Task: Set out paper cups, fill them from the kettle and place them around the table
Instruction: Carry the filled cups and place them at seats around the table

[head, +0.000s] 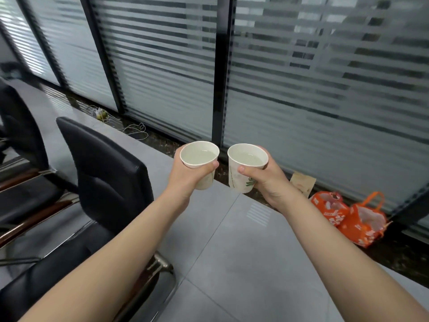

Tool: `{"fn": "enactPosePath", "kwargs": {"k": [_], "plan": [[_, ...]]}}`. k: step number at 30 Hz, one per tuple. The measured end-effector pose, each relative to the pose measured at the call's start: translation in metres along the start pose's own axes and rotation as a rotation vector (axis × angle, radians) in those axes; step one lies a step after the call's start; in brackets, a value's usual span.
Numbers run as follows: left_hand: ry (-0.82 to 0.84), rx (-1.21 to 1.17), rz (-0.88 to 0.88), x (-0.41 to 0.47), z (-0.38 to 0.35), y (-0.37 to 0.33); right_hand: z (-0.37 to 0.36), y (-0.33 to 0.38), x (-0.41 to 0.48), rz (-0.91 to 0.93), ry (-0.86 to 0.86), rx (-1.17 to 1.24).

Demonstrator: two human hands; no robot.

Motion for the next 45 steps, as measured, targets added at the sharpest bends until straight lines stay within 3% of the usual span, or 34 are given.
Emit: {"fn": "enactPosePath", "kwargs": {"k": [8, 14, 23, 31, 45], "plan": [[-0.094, -0.024, -0.019, 0.129, -0.036, 0.035, 0.055, -0.004, 0.162, -0.006, 0.102, -0.003], [-0.264, 0.007, -0.04, 0.225, -0.053, 0.051, 0.082, 0.002, 0.291, -0.019, 0.3, -0.058], [-0.543, 0.017, -0.033, 0.333, -0.02, 0.063, 0.076, 0.003, 0.45, -0.045, 0.439, -0.037], [-0.663, 0.029, -0.081, 0.424, 0.052, 0.075, 0.004, -0.012, 0.581, -0.079, 0.565, -0.017], [-0.88, 0.09, -0.123, 0.603, 0.251, 0.079, -0.199, -0.006, 0.826, -0.073, 0.751, 0.029]]}}
Point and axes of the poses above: each hand's wrist, its own x-axis towards the middle knuckle, its own z-axis out of the back of the hand, y = z × x, the point moved 3 cm from there along x, towards the middle knuckle, and after that the axes turned 4 degrees about -z, right-handed, at the moved point
